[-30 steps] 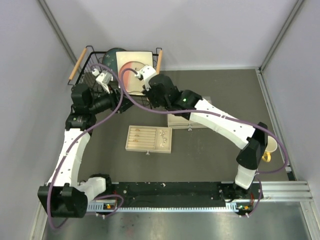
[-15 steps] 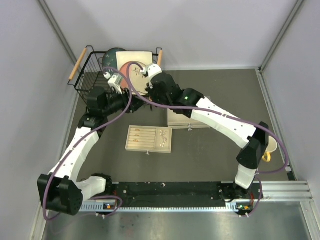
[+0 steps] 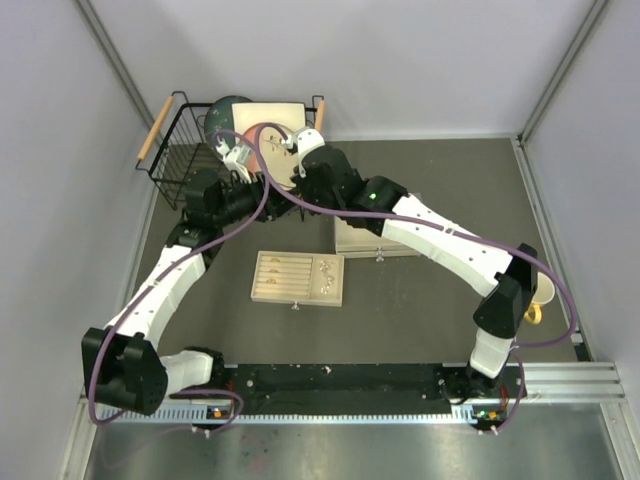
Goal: Organize the mixed jewelry
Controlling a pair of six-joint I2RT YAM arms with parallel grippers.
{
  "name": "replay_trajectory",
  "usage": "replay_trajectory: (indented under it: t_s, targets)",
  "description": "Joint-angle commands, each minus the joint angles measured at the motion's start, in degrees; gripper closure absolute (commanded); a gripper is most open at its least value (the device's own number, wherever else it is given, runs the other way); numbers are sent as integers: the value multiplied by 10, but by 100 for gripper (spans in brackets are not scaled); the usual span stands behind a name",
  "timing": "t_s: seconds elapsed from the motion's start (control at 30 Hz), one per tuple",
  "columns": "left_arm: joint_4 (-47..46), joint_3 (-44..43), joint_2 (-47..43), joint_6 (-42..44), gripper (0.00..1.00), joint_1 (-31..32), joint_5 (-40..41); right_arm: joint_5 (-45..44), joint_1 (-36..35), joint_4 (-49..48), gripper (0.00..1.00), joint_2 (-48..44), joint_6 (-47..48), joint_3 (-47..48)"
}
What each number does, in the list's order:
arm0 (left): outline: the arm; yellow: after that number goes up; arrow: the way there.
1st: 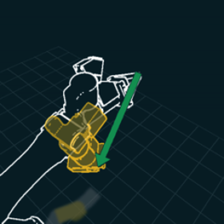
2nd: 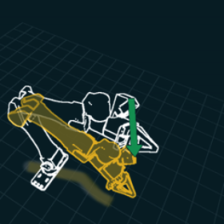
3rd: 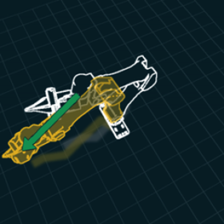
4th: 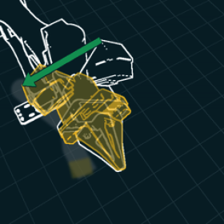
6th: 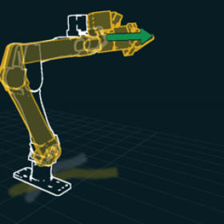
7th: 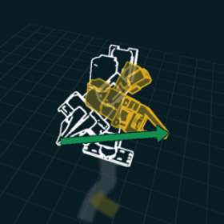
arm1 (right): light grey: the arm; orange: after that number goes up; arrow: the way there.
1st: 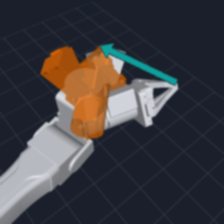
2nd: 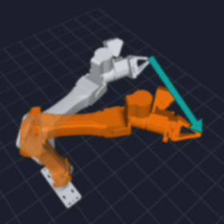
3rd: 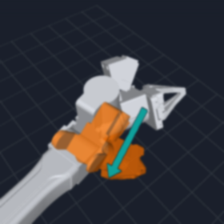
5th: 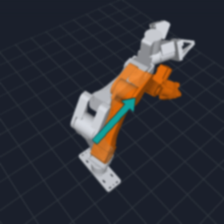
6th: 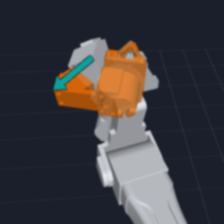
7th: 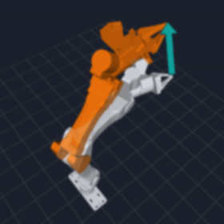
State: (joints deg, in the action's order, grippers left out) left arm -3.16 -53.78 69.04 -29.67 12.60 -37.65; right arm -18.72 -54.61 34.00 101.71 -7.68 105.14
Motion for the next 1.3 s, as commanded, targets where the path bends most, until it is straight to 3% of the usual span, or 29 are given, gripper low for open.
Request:
replay_trajectory:
  t_s: [0.0,0.5,0.83,1.03,1.17,1.27]
  targets:
    - [-47,-7,5,-15,54,5,-10,5,2,-6,100,-31,-7,30]
    - [-69,-2,15,-28,67,10,-19,11,3,-5,100,-23,-10,31]
    - [-78,-3,23,-32,81,11,-30,16,3,-5,100,-20,-12,34]
    - [-82,-4,29,-34,100,13,-41,22,2,-5,100,-19,-13,36]
    - [-78,1,22,-11,100,13,-45,39,2,-4,100,-28,4,35]
    - [-55,-3,12,35,100,10,-59,60,4,-4,88,-53,14,25]
